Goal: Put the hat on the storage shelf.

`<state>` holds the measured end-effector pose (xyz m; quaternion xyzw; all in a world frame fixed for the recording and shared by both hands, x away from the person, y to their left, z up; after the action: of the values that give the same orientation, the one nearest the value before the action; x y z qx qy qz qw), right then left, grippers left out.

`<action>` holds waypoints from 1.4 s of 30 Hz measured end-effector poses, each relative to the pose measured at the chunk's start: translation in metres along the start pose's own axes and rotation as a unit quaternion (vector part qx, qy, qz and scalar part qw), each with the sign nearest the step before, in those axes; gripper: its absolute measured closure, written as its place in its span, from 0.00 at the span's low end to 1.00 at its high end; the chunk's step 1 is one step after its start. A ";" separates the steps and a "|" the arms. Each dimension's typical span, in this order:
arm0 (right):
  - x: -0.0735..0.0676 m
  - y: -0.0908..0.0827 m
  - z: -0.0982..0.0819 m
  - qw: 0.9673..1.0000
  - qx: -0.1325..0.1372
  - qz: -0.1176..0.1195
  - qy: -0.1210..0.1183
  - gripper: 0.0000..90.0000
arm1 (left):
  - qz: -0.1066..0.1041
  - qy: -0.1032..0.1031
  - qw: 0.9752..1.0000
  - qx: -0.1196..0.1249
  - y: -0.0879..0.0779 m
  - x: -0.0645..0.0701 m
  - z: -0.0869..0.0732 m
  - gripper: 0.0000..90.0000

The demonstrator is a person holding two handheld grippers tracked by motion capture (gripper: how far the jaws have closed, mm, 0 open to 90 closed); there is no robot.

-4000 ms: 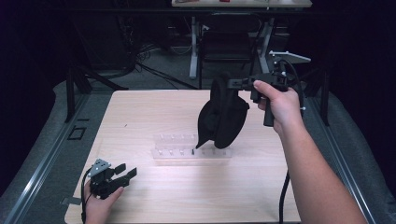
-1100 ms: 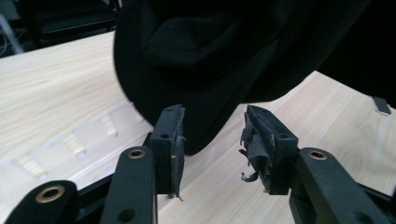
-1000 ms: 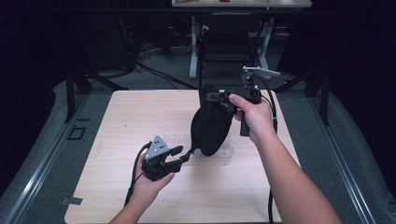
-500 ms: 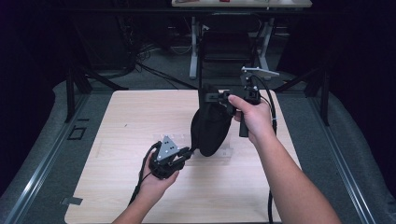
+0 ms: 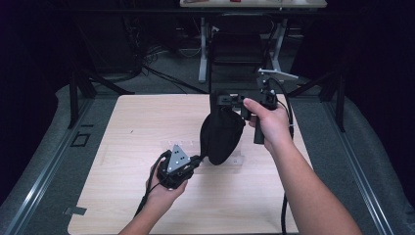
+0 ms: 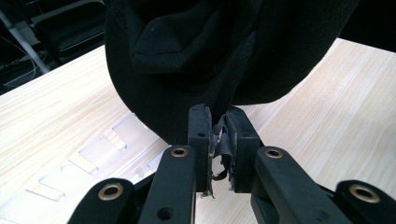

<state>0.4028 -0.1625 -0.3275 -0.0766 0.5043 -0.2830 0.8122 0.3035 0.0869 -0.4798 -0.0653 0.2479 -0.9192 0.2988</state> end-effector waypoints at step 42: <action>0.033 -0.066 -0.006 0.997 0.054 -0.049 0.004 0.85 | 0.016 -0.074 0.997 -0.013 -0.007 -0.029 -0.053 0.95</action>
<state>0.3831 -0.2336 -0.3291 -0.0557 0.4874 -0.3496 0.7982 0.3094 0.1305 -0.5220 -0.1329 0.2382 -0.9038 0.3297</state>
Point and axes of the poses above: each handheld gripper's, and its own axes: y roughly forward along the jaws, z roughly out of its top, x roughly to its right, the point moved 1 cm from there along y, roughly forward along the jaws, and after that the axes turned 8 degrees about -z, right-handed, at the moved point
